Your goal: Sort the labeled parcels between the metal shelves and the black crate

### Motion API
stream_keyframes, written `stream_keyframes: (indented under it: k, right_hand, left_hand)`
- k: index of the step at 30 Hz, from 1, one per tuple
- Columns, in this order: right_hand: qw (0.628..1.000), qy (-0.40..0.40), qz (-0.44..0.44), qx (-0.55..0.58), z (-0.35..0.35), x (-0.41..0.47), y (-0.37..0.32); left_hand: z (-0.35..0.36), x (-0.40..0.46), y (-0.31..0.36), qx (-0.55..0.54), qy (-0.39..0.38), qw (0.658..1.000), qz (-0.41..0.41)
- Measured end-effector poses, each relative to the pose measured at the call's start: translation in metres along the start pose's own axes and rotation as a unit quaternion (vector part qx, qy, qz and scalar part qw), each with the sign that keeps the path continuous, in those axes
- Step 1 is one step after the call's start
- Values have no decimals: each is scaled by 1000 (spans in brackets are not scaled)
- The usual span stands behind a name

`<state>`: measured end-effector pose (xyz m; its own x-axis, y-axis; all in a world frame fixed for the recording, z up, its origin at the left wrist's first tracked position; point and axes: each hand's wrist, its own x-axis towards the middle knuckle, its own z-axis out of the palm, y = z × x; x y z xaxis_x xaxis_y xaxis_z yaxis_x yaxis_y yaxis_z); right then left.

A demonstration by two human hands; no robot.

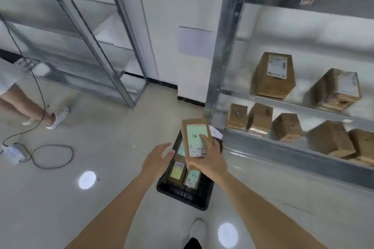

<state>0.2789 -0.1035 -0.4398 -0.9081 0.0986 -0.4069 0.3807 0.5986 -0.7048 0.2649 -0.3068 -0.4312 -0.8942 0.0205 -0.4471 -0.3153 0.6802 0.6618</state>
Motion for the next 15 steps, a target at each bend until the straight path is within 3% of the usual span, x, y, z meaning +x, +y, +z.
stream_keyframes:
  k: [7,15]
  right_hand:
    - [995,-39,80,34,99,58,80]
    - [980,-54,179,65,269,111,200]
  left_hand:
    - [39,91,-77,60,-36,998,-3]
    - [111,211,-223,187,-128,973,42]
